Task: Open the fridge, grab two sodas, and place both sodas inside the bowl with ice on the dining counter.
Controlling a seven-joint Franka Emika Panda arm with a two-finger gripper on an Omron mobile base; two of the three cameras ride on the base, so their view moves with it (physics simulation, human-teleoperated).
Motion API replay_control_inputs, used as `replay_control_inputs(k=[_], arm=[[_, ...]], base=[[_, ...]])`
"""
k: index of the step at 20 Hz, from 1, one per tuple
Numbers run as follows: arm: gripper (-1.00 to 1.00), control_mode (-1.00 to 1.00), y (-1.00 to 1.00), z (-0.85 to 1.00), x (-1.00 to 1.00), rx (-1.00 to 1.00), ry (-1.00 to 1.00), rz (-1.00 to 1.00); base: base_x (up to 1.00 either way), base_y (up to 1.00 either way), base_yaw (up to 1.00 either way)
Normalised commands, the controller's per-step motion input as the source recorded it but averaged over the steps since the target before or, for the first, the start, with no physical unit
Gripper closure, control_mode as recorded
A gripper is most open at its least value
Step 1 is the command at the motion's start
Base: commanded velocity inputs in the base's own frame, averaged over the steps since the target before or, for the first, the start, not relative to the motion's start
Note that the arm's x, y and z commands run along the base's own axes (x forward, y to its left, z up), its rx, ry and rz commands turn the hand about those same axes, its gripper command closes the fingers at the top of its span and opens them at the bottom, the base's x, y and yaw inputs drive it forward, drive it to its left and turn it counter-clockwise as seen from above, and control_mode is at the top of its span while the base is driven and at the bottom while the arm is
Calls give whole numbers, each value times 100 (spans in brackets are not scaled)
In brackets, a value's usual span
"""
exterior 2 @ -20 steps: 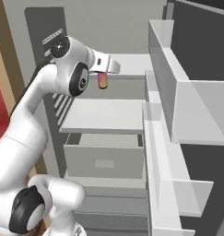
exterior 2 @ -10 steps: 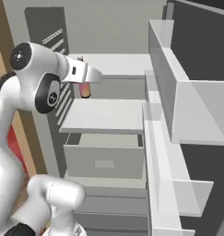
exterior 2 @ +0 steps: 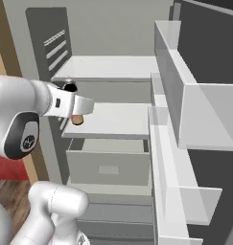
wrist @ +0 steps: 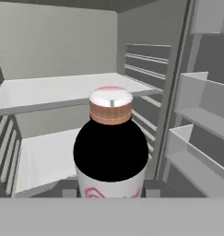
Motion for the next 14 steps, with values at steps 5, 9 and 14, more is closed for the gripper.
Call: replay_control_inputs(k=[5, 9, 14], arm=[[100, 100, 0, -2, -18, 0, -1, -1], [100, 100, 0, 0, 0, 0, 0, 0], [100, 100, 0, 0, 0, 0, 0, 0]], base=[[-68, 34, -13], [-75, 59, -20], [-55, 86, -25]])
